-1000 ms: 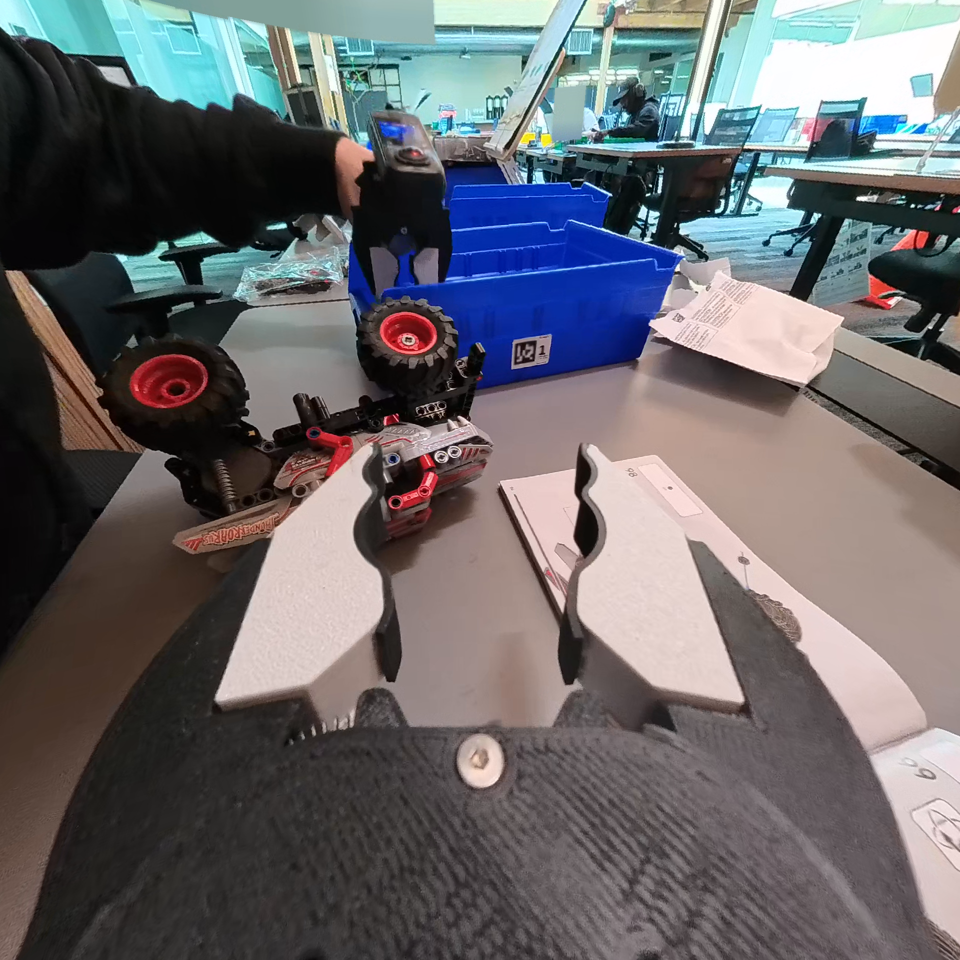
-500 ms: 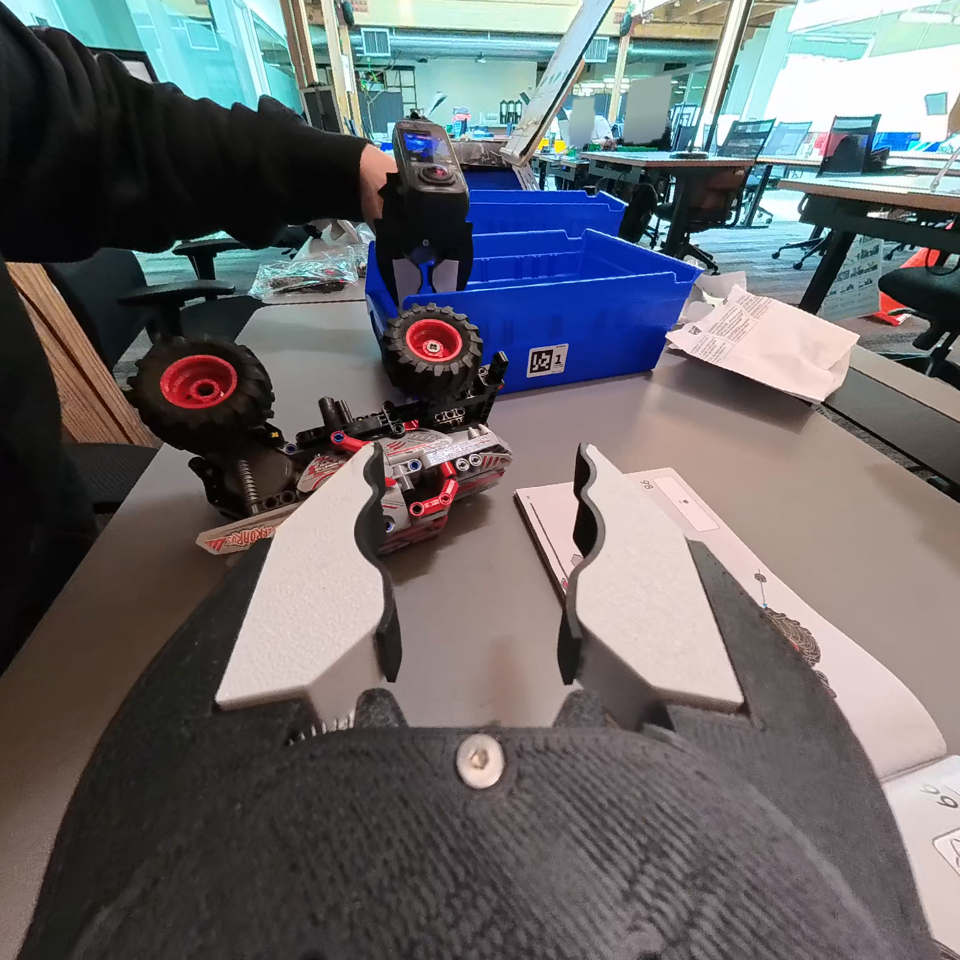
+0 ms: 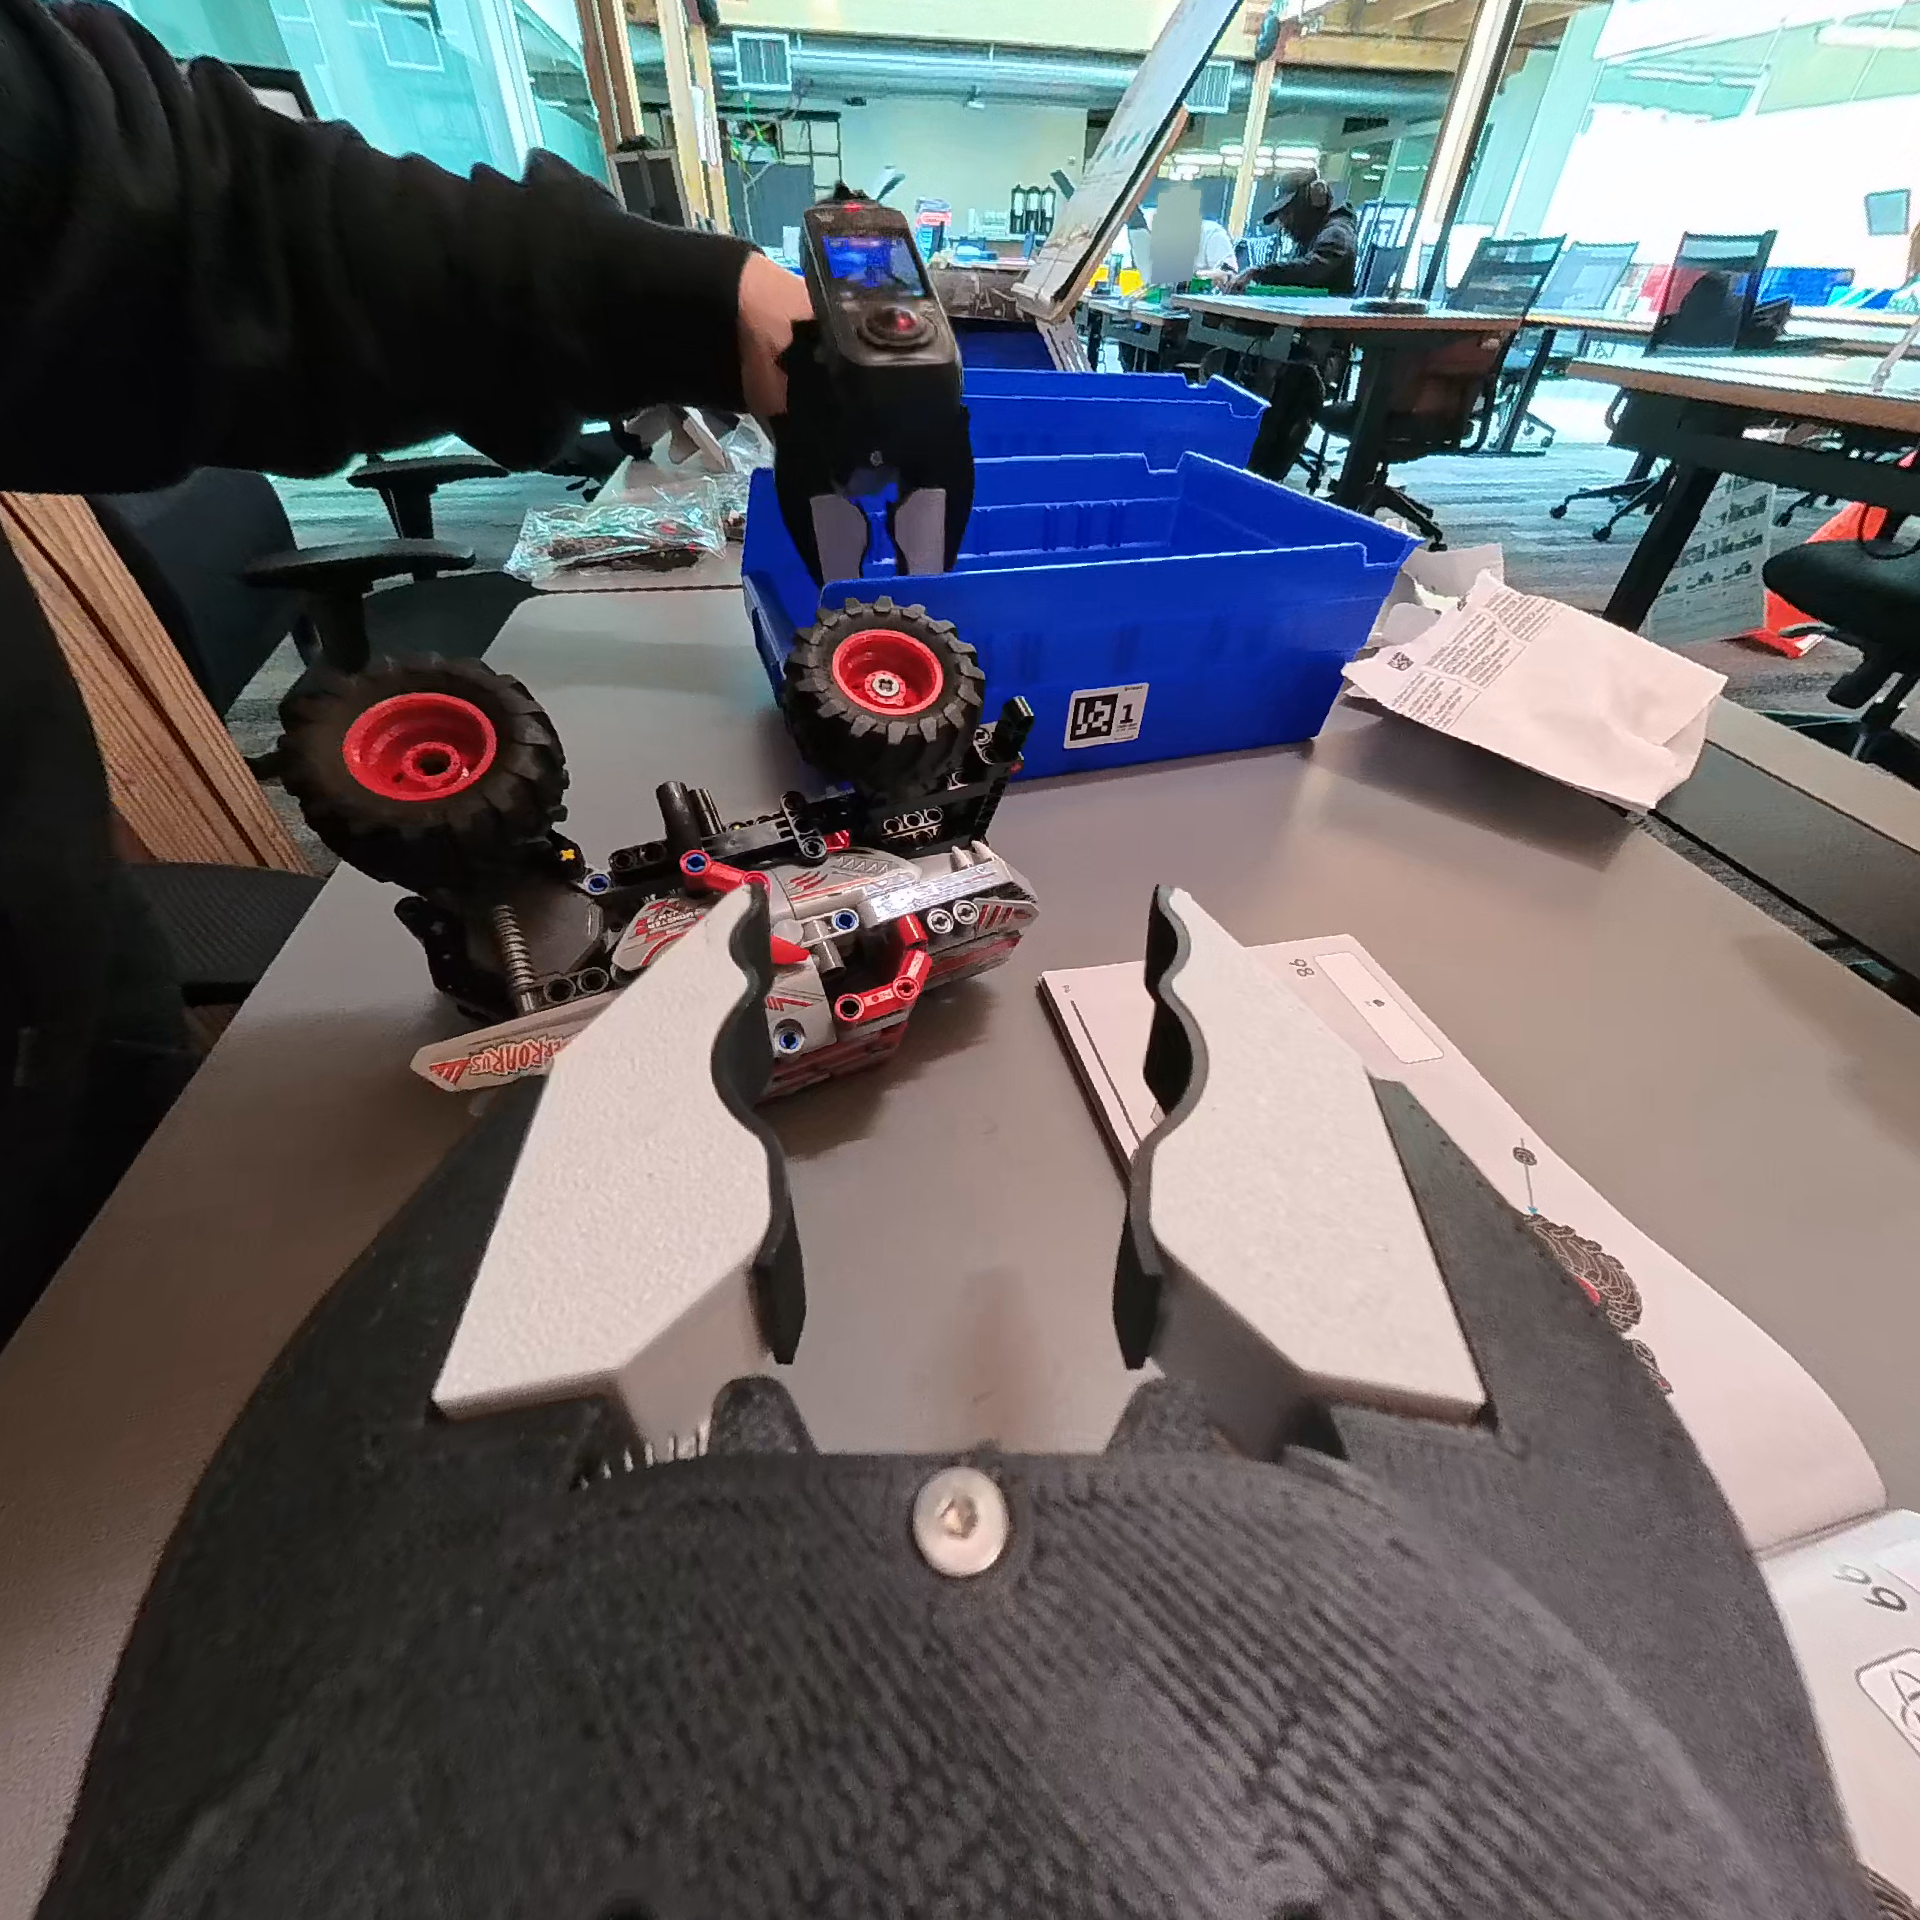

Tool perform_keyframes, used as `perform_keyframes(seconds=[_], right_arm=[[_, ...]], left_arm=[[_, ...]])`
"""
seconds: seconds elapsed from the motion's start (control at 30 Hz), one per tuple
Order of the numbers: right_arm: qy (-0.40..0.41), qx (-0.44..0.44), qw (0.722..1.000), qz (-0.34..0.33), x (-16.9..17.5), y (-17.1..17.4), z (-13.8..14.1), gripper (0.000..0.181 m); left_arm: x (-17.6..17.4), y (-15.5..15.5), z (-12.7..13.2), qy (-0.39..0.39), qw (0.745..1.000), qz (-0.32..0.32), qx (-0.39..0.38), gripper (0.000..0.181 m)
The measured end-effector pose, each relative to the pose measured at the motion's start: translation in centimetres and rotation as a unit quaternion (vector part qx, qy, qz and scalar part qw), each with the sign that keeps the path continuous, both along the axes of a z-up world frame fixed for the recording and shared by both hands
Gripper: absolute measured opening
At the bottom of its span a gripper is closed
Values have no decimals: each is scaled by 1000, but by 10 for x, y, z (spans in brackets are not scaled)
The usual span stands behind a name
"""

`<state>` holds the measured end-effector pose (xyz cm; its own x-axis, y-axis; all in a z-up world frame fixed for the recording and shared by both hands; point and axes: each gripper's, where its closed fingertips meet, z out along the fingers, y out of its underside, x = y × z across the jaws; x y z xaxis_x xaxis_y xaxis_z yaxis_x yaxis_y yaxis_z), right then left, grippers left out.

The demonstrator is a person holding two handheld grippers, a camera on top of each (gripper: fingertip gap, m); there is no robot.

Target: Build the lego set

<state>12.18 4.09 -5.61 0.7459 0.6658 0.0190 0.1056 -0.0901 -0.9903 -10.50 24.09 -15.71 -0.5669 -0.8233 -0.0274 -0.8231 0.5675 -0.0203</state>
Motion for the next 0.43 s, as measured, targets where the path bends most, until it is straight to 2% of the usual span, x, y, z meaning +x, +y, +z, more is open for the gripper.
perform_keyframes(seconds=[0.03, 0.43], right_arm=[[0, 0, 1000, 0, 0, 0, 0, 71], [1, -2, 1000, 3, 0, -1, -1, 71]], left_arm=[[2, 1, -1, -2, 1000, 1, 3, 5], [12, 0, -6, 4, 1000, -3, -7, 0]])
